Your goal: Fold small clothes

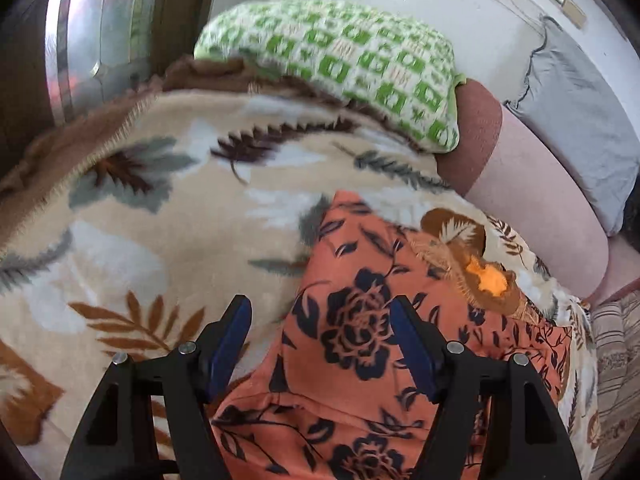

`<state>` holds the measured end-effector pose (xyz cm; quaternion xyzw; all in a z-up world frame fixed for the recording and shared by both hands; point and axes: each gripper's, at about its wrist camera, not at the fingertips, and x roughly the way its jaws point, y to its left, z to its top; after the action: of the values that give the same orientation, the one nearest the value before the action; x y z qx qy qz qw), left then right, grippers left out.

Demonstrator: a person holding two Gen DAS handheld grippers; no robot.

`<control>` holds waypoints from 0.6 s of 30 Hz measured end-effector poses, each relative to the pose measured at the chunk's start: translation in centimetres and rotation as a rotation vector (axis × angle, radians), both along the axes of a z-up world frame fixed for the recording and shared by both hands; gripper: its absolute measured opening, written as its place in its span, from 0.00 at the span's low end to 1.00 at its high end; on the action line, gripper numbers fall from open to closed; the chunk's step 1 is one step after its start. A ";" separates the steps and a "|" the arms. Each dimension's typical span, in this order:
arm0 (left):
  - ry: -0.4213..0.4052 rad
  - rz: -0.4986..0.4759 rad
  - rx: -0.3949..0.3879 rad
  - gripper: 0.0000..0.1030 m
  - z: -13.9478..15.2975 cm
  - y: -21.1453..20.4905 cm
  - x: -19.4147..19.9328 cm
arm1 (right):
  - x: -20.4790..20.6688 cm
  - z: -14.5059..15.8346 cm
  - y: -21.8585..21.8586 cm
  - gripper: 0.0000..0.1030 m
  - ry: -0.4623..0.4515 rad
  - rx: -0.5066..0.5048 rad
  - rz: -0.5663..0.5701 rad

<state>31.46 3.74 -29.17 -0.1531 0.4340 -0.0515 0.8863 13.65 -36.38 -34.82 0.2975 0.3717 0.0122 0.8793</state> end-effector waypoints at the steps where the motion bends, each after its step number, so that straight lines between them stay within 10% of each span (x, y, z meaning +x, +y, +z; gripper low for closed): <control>1: 0.025 0.001 0.000 0.70 -0.5 0.3 0.3 | 1.4 0.0 1.2 0.58 0.030 0.004 0.058; 5: 0.017 -0.004 -0.046 0.70 -0.2 0.4 1.1 | 5.6 -0.2 5.2 0.49 0.059 0.053 0.204; 11: 0.023 -0.033 0.155 0.70 -1.0 -1.7 2.4 | 10.7 -1.8 10.4 0.42 0.068 0.158 0.274; 14: 0.136 -0.029 0.173 0.73 -3.2 -0.9 3.2 | 11.6 -1.4 8.1 0.37 0.065 0.125 0.136; 18: 0.117 -0.013 0.201 0.73 -2.4 -0.9 2.7 | 8.5 2.3 0.4 0.38 0.042 -0.184 -0.277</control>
<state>34.19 2.84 -31.59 -0.0635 0.4888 -0.0046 0.8701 22.14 -35.96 -32.55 0.2643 0.3450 -0.1494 0.8881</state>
